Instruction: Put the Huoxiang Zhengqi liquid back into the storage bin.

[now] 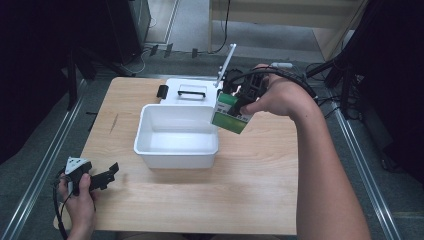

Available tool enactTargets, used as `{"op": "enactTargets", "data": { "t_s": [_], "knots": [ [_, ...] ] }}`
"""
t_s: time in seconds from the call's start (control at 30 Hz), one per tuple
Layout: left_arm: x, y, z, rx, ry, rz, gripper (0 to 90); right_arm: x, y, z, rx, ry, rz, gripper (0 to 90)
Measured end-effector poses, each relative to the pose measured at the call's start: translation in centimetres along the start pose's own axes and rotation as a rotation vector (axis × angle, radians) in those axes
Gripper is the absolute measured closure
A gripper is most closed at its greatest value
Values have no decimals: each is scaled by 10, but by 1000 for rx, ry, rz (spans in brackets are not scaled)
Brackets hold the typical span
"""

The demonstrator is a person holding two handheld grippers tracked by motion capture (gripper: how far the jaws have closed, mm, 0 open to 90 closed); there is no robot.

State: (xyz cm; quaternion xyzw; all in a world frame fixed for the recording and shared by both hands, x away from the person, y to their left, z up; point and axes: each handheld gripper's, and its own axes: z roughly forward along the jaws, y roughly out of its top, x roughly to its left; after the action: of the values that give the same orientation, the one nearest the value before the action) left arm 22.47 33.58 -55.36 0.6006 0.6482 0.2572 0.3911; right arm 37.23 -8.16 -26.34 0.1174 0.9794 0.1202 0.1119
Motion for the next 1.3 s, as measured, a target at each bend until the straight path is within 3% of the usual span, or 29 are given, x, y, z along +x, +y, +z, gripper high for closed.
{"op": "enactTargets", "data": {
  "t_s": [0.5,0.83,0.97,1.07,1.3],
  "knots": [
    [1,0,0,5,-4,-1,6,12,40,4,-3,11,-91,645],
    [1,0,0,8,-6,-2,6,22,64,23,-13,39,-202,646],
    [1,0,0,7,-5,-6,6,24,67,29,2,39,-222,646],
    [1,0,0,5,-7,-5,6,24,68,35,3,34,-262,645],
    [1,0,0,7,-6,-5,6,24,67,48,28,36,-264,645]
  ]
}}
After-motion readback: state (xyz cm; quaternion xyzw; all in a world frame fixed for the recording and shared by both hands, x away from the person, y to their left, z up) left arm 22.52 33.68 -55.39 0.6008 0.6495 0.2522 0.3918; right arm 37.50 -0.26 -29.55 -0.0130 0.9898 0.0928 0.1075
